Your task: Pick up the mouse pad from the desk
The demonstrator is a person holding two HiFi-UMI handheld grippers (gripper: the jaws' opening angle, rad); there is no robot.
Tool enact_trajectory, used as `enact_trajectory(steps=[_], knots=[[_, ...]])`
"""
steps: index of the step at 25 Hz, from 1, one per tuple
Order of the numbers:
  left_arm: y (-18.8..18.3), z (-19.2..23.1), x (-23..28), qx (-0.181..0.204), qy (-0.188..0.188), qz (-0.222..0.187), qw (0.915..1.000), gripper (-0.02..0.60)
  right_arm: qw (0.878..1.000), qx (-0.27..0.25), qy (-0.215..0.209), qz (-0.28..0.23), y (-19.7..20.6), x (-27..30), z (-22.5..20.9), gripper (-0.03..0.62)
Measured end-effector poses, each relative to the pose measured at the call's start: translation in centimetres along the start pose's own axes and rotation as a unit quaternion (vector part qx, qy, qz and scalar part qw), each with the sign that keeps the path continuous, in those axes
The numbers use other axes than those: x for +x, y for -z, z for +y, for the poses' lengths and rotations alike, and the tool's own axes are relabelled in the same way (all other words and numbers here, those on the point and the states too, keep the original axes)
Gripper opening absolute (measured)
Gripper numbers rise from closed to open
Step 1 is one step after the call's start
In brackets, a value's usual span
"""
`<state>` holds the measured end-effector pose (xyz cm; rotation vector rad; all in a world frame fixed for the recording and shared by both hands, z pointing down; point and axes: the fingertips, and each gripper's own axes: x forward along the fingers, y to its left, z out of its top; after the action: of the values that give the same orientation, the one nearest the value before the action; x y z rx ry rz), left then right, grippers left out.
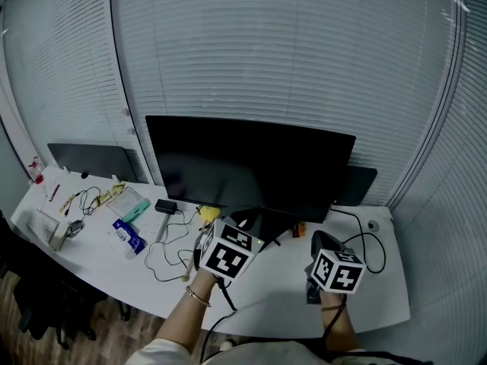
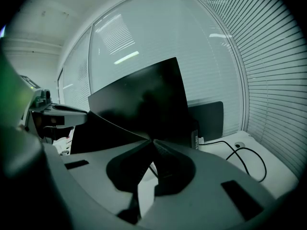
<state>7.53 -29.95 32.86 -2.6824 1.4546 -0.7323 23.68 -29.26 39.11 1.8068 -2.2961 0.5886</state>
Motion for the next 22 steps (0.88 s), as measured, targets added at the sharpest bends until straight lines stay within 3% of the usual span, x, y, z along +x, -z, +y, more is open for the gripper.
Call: enact_trajectory(steps=[7, 22], knots=[[0.42, 0.34, 0.58, -0.007, -0.001, 0.003, 1.0000, 0.040, 1.000, -0.026, 0.011, 0.006, 0.17, 0.44, -0.16, 0.032], [-0.15, 0.29, 0.49, -0.004, -0.002, -0.001, 1.0000, 0.040, 1.000, -0.021, 0.014, 0.009, 0.34, 0.49, -0.72, 0.032]])
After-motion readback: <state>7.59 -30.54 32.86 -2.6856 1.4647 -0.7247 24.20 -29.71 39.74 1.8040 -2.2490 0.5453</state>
